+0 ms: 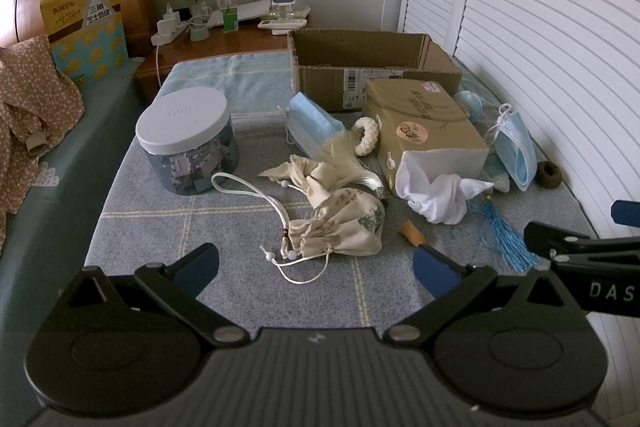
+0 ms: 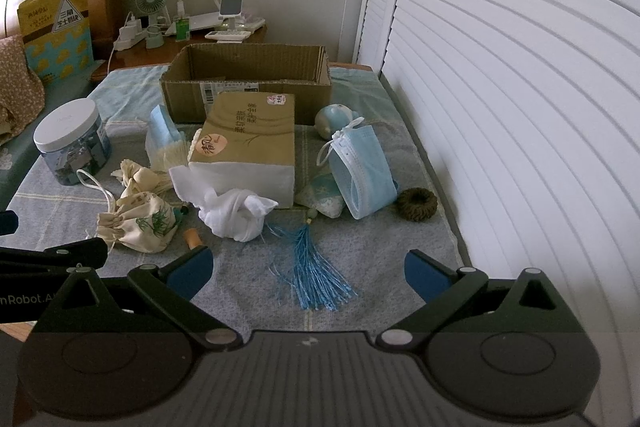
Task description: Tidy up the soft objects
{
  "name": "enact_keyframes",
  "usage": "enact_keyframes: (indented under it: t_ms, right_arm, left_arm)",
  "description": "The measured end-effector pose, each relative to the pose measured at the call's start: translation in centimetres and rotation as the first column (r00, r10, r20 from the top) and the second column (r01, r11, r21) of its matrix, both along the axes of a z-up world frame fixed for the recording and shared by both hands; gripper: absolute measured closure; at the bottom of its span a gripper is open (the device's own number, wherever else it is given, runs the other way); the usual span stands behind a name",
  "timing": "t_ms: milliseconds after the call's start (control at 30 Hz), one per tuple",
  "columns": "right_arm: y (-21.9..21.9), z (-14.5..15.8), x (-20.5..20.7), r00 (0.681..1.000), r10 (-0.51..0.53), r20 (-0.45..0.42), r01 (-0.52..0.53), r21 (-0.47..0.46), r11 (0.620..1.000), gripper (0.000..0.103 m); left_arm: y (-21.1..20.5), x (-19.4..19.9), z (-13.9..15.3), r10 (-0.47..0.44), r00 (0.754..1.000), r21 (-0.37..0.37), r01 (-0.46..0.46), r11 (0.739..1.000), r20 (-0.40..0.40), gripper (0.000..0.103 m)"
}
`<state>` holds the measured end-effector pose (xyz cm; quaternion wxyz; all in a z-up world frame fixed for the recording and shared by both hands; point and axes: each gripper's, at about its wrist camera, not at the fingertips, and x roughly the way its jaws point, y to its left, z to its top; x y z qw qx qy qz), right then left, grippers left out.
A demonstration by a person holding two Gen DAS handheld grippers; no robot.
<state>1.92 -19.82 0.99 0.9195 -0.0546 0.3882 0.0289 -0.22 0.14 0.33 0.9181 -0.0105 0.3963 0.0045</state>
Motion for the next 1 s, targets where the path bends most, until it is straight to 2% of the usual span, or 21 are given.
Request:
enact_keyframes:
  t_ms: [700, 1000]
  right_arm:
    - [-0.1, 0.2, 0.5, 1.000, 0.018, 0.010, -0.018, -0.016, 1.000, 0.000]
    - [0.2, 0.3, 0.4, 0.999, 0.044, 0.025, -0.043, -0.019, 0.999, 0.000]
  left_arm:
    - [-0.2, 0.7, -0.1, -0.010, 1.000, 0.011, 0.010, 1.000, 0.003, 0.001]
    - [-0.1, 1.1, -0.1, -0.040, 0.999, 0.015, 0.039, 0.999, 0.031, 0.001]
